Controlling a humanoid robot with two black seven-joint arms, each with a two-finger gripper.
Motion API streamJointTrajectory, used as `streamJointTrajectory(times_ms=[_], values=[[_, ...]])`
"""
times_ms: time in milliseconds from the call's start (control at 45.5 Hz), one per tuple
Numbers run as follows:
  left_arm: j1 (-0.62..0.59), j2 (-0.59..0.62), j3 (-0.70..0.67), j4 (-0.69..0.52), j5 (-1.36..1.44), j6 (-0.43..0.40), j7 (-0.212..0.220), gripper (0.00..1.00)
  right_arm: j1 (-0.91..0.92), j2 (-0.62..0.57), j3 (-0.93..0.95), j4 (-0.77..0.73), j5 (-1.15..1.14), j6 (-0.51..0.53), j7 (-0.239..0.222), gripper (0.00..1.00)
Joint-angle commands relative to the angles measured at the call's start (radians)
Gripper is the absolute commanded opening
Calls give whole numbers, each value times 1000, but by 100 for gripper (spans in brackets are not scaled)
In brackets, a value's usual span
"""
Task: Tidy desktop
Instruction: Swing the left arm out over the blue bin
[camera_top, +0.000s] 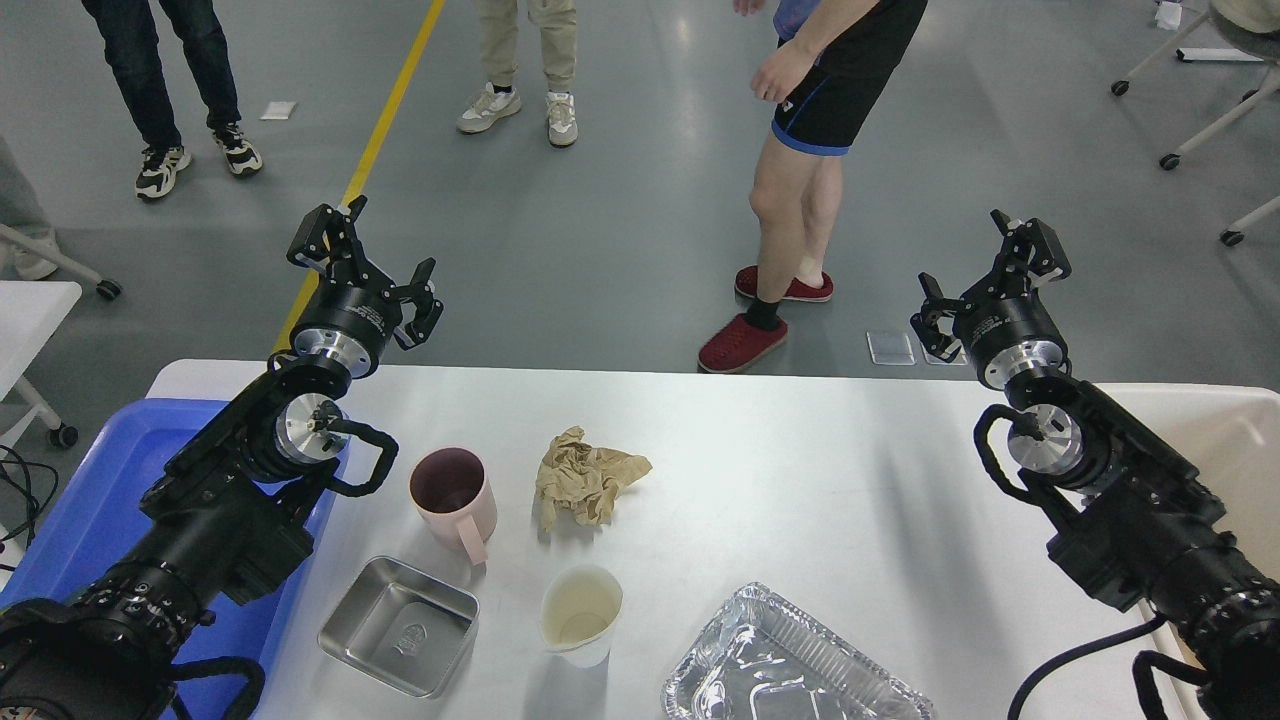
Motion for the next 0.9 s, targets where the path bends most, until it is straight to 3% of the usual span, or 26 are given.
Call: streamJointTrajectory(times_ms=[0, 417, 527, 681, 878], values=[[-2, 1, 4, -25, 7, 66, -9, 97, 2, 7, 0, 0, 0, -1, 0, 100], [-5, -27, 2, -25, -1, 29, -11, 97, 1, 12, 0, 1, 0, -2, 0, 100], [-13, 0, 50, -59, -2, 10, 28, 97, -1, 12, -2, 1, 0, -2, 0, 100], [-59, 160, 349, -148, -11, 20, 173, 97, -7, 10, -2, 1, 0, -2, 0, 100], [-22, 437, 502, -422, -12, 18, 190, 97, -5, 9, -2, 0, 0, -1, 0, 100]])
